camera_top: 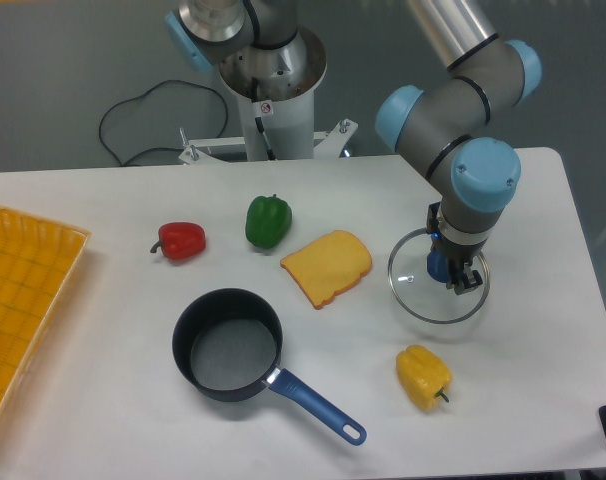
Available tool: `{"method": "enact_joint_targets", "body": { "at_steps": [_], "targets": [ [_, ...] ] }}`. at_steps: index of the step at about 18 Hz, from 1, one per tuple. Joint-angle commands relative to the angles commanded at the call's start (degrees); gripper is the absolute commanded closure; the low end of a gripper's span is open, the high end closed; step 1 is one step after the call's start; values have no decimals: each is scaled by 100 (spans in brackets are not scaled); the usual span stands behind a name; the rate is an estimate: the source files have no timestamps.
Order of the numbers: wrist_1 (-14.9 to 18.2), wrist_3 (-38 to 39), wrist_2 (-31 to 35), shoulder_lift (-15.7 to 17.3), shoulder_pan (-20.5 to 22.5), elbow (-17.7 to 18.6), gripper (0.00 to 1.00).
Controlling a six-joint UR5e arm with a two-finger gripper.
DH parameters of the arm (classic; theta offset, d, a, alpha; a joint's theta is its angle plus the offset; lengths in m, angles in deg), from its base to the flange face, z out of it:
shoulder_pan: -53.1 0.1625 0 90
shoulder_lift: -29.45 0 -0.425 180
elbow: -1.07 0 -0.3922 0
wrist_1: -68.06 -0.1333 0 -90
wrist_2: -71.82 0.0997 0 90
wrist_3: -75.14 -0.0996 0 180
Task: Place the lid on the table
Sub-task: 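Lower the held glass lid onto the bare table surface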
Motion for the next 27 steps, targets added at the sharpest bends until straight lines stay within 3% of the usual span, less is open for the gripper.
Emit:
{"method": "enact_joint_targets", "body": {
  "at_steps": [18, 27],
  "targets": [
    [-18, 9, 9, -272, 124, -9, 49],
    [-26, 18, 9, -334, 106, -26, 39]
  ]
}}
